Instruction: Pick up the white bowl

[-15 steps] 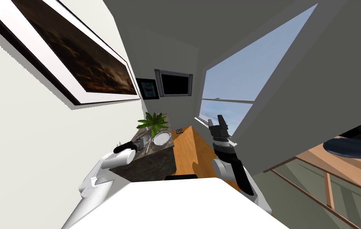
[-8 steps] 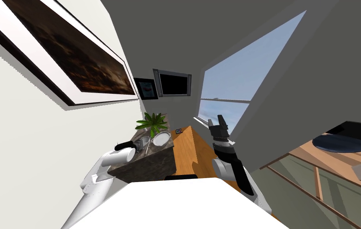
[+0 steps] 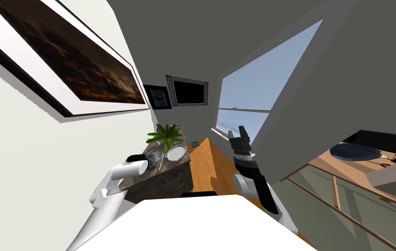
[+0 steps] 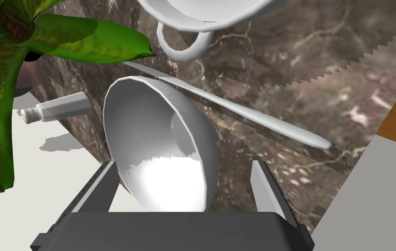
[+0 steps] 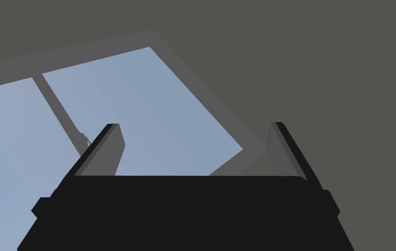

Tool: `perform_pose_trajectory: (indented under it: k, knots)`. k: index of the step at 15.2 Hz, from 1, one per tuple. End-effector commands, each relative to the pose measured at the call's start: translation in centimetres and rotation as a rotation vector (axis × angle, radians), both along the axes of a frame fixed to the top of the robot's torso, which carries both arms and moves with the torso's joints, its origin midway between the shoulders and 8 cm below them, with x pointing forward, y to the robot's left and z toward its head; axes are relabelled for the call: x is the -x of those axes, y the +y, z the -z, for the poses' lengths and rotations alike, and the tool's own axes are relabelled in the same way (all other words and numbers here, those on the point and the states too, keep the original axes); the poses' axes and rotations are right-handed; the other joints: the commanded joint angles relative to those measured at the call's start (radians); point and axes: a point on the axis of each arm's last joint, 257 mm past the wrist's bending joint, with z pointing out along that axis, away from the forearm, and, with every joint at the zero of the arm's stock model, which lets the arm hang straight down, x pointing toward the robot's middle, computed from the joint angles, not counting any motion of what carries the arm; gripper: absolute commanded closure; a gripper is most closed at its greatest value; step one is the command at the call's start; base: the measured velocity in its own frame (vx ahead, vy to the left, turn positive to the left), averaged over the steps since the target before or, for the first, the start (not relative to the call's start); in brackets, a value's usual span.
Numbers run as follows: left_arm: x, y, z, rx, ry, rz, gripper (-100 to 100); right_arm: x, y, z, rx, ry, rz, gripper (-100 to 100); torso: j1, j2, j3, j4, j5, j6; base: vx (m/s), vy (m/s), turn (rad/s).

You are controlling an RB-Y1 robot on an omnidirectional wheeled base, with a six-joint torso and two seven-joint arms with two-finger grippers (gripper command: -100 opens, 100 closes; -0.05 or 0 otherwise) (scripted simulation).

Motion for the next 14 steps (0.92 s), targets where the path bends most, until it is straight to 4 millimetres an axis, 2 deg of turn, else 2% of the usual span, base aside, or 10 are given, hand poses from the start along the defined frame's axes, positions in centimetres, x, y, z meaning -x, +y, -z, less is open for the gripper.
perform_pose_trajectory:
  k: [1,11,12,14]
  knots:
    - [0.7,0.0,0.6,0.020,0.036,-0.018,-100,0.0,0.0,0.0,0.000,0.000,0.000,0,0.000,0.000,0.000,0.000,0.000,0.000,0.007,0.031,-0.066]
    - [3.1,-0.2,2.1,0.107,0.160,-0.095,-100,0.0,0.0,0.0,0.000,0.000,0.000,0,-0.001,0.001,0.001,0.000,0.000,0.000,-0.006,0.020,-0.051]
    - [2.8,-0.1,2.0,0.097,0.146,-0.087,-100,0.0,0.0,0.0,0.000,0.000,0.000,0,-0.001,0.001,0.001,0.000,0.000,0.000,-0.009,0.011,-0.025]
    - [2.5,0.1,3.0,0.099,0.150,-0.088,-100,0.0,0.0,0.0,0.000,0.000,0.000,0,-0.001,0.001,0.000,0.000,0.000,0.000,0.000,0.000,0.000]
